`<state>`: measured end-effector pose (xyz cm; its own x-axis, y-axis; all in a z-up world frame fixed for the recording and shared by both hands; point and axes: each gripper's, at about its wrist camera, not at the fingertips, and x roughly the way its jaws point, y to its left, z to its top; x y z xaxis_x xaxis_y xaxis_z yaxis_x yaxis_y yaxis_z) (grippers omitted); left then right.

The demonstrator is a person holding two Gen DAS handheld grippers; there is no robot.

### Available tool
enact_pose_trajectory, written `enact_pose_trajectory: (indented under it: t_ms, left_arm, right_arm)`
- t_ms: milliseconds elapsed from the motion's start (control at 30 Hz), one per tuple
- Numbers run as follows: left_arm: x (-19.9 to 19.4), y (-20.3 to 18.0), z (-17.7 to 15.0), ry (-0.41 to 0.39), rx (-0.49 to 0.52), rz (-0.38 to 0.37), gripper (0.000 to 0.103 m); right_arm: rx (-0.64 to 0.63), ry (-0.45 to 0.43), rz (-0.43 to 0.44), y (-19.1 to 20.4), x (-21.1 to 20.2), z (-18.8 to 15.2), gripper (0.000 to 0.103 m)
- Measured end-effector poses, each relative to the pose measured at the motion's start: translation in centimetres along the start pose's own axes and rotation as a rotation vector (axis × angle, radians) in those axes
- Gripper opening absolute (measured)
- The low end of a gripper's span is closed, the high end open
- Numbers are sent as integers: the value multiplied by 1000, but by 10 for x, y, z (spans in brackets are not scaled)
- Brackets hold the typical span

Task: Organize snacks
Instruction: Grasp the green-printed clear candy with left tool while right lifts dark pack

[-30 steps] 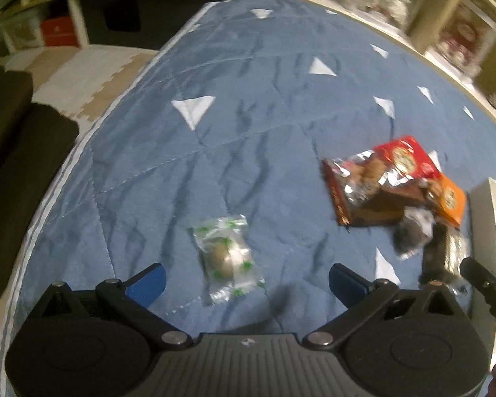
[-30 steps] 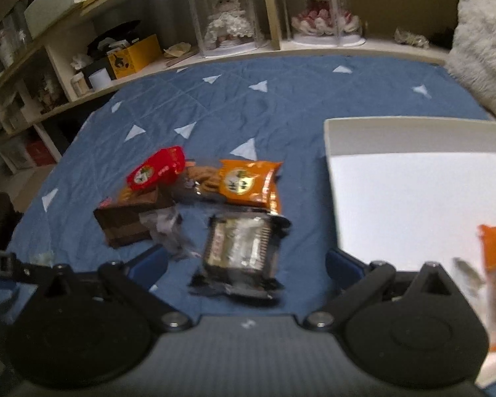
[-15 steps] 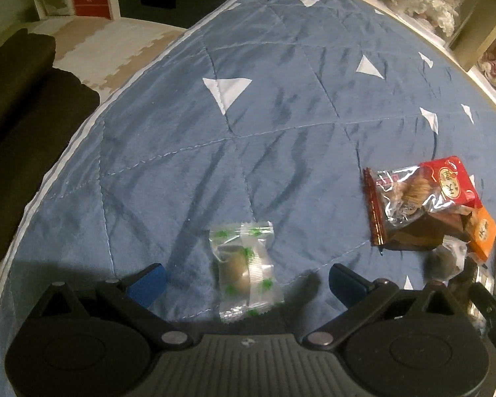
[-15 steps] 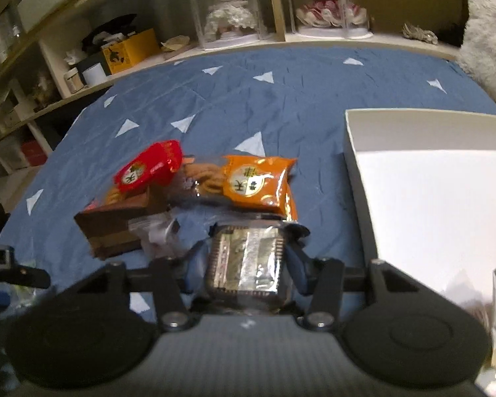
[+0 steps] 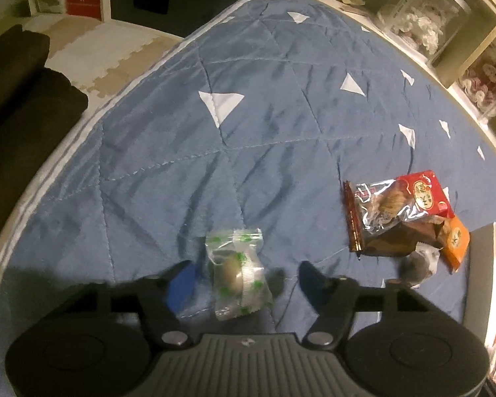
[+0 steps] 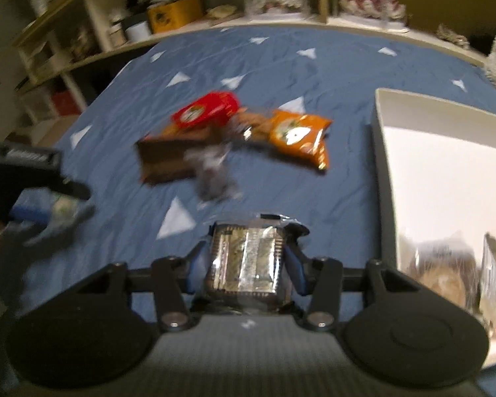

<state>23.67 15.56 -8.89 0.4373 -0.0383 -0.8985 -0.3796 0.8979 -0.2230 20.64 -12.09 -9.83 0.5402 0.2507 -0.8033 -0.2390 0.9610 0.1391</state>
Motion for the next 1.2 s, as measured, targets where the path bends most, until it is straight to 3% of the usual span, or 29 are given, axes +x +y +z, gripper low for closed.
enact_pose_trajectory:
  t_ms: [100,400,600,833,1200]
  left_arm:
    - [2,0,0,0,6,33,47]
    - [2,-12,-5,-17,83,68,35]
    - [-4,-23,-17,3,102,10,34]
    - [-22,-41,-34,-16,147,-77,34]
    - [-67,-86,-49,-106,276,-177,34]
  right_arm:
    - [-16,29,25,6,-8,-10,55]
    - [1,70,42,22,-21,-25,58]
    - [22,111,8,23,-10,-21,68]
    - [47,94,72,16,-14,-20,59]
    - [40,-38,51,-15,-65,2,57]
